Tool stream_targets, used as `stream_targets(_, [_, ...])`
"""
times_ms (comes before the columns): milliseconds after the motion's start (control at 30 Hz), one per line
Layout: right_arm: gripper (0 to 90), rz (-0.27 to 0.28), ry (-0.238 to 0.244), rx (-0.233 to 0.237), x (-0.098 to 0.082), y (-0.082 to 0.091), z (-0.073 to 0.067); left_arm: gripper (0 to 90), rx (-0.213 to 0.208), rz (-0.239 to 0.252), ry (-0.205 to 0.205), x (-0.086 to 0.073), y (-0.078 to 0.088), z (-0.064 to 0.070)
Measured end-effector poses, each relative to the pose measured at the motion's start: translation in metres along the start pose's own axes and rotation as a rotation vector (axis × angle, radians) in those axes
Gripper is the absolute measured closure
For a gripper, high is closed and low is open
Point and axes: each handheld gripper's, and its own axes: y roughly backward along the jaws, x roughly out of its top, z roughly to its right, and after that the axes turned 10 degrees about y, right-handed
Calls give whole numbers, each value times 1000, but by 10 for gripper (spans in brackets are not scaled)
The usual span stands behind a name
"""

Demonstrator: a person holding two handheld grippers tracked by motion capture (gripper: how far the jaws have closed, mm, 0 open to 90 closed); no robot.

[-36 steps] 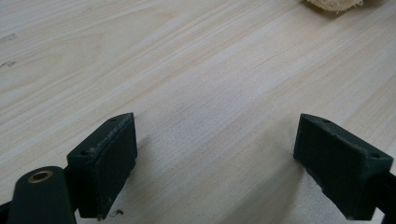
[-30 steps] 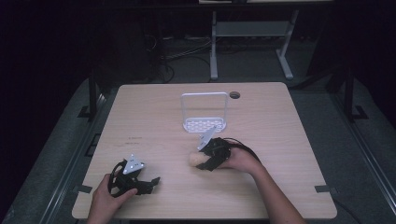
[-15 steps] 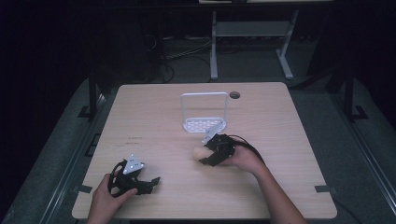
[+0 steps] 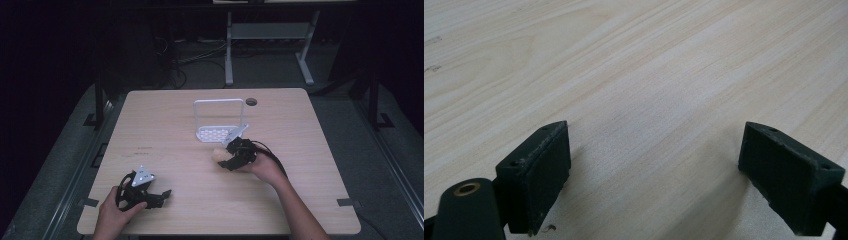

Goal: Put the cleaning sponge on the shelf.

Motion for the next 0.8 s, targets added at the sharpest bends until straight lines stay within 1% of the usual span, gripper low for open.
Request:
stream_targets(67, [409,-5,-16,-23,-1,1,2,129,0,0,0,0,0,0])
stream_targets(100, [409,-6,-32,-33,-1,1,4,128,0,0,0,0,0,0])
stream_targets(267, [408,-7,-75,-73,-4,2,10,129,0,0,0,0,0,0])
stream_targets(300, [409,0,-90,-89,-5,2,13,129,0,0,0,0,0,0])
stream_targets(333, [409,0,-90,-89,-5,2,13,129,0,0,0,0,0,0])
stream_targets(500, [408,17,-138,-118,-8,1,19,128,0,0,0,0,0,0])
stream_targets(733, [408,42,-168,-160,-10,0,29,129,0,0,0,0,0,0])
stream_targets(800, [408,51,-177,-163,-10,-1,31,128,0,0,0,0,0,0])
